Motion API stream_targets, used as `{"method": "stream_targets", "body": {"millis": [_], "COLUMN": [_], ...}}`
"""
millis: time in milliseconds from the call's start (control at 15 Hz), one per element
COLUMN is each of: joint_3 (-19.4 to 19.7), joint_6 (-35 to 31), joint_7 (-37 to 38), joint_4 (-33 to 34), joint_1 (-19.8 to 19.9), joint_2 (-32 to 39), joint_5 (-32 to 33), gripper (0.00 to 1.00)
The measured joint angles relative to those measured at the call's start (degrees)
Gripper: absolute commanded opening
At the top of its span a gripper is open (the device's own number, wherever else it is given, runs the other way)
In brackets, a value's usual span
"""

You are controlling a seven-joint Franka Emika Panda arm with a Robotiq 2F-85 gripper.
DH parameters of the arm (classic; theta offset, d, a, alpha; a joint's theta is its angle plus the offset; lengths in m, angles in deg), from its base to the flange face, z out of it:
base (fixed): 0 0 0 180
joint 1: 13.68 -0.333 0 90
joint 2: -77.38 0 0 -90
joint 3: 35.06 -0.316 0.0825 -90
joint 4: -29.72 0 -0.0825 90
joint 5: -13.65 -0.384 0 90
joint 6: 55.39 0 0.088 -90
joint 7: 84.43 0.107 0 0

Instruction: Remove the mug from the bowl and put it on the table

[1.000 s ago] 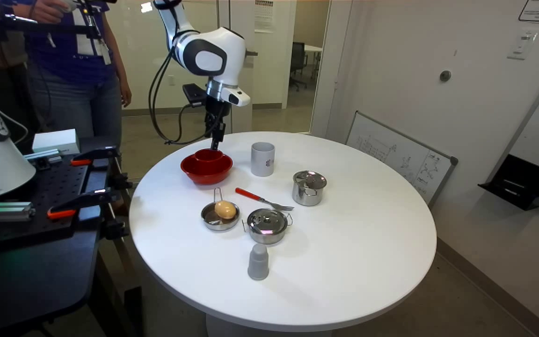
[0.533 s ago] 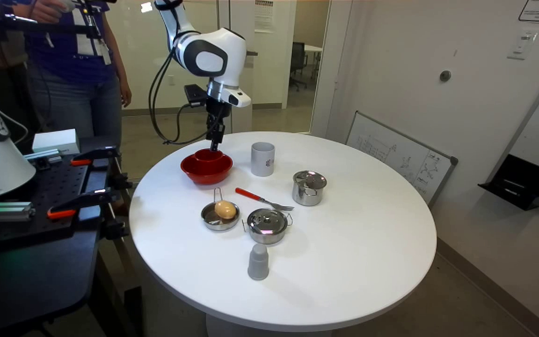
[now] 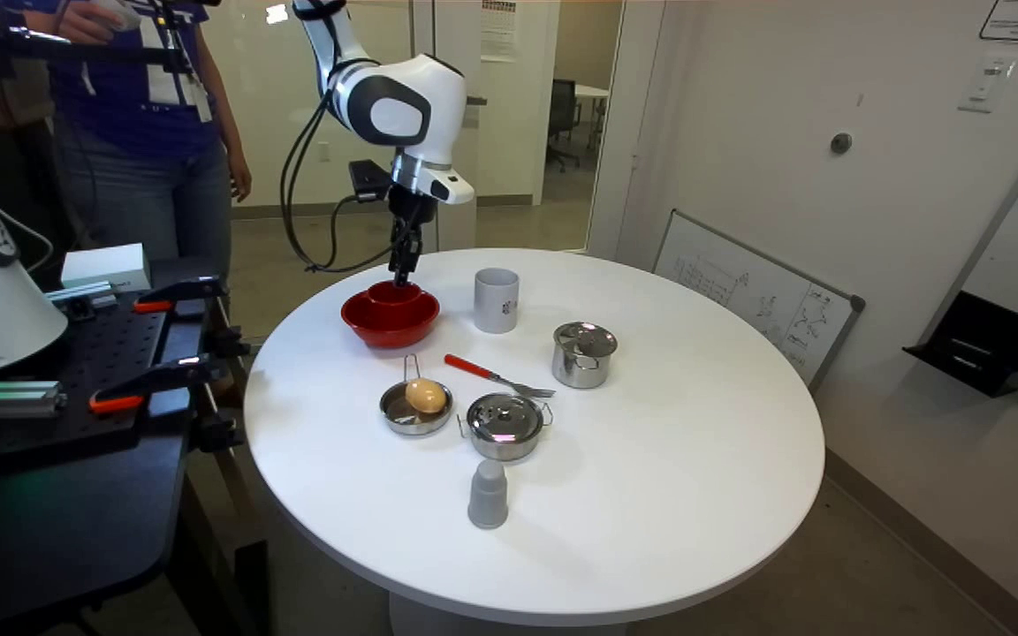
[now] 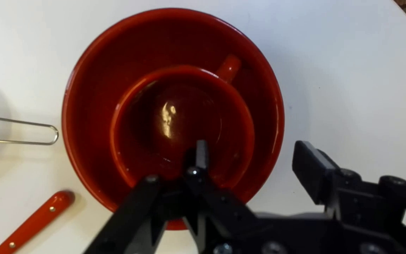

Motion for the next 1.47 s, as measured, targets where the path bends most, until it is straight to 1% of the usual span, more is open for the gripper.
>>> {"method": "stream_targets", "body": {"millis": [67,267,400,467,533,600,867,933,1067,1133,1467], "joint_3": [0.1,0.3,0.3,0.3,0.3,0.3,0.4,0.4,0.5,0.7,1.6], "joint_6": [0.2,0.8,1.1,1.1,1.2,1.2,1.3,1.4,1.6,1.9,3.8], "joint_7": [0.2,0.5,0.5,0.5,0.5,0.5,0.5,0.6,1.0,1.5,3.2], "joint_4": [0.0,0.0,0.0,0.0,0.0,0.0,0.3,0.3,0.6,0.7,1.5], "joint_1": [0.0,0.0,0.1,0.1,0.1,0.1,0.1,0.1,0.0,-0.1,-0.6], "joint_2": [0.0,0.3,0.8,1.2,1.5,1.8,2.7,2.7,2.7,2.6,2.1], "joint_5": [0.0,-0.2,-0.3,-0.4,-0.5,-0.6,-0.7,-0.7,-0.6,-0.6,-0.3], "gripper": [0.59,0.62,0.6,0.52,0.36,0.34,0.07,0.05,0.03,0.07,0.07]}}
